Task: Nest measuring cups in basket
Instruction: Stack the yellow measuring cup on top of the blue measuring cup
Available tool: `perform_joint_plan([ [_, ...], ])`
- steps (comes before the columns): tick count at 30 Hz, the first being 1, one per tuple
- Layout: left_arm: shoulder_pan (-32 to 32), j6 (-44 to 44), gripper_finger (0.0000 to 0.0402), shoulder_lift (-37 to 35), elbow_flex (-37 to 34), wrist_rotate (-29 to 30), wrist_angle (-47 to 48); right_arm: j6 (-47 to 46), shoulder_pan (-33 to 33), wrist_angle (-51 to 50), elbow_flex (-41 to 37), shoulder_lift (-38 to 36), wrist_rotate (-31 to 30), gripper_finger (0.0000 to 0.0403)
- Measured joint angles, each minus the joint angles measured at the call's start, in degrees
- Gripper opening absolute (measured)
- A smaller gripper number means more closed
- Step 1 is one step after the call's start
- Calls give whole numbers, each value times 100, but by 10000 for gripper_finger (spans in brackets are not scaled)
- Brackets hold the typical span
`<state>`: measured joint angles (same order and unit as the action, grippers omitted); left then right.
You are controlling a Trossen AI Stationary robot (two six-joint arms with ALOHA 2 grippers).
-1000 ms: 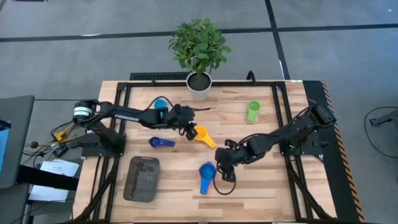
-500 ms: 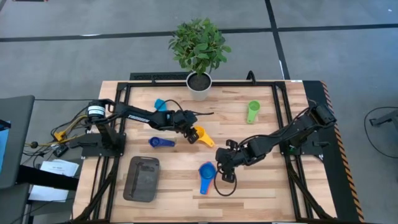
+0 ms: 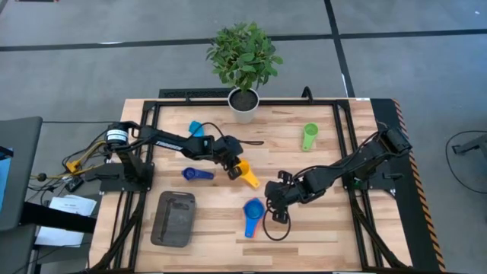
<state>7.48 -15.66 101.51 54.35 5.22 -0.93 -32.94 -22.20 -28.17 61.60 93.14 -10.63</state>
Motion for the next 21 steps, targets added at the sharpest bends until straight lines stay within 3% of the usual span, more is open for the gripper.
perform_joint_plan([
  [5, -4, 343, 42, -45, 19, -49, 153, -131, -110, -112, 0, 0, -91, 145],
  [10, -6, 618, 22, -170, 514, -51, 691, -308, -287, -457, 0, -90, -206, 136],
  [18, -328, 1646, 27, -177, 1870, -249, 1965, -1049, -628, -1493, 0, -812, -1402, 133],
  [21, -510, 2062, 26, -177, 2320, -619, 2265, -1336, -780, -1814, 0, -1143, -1689, 134],
])
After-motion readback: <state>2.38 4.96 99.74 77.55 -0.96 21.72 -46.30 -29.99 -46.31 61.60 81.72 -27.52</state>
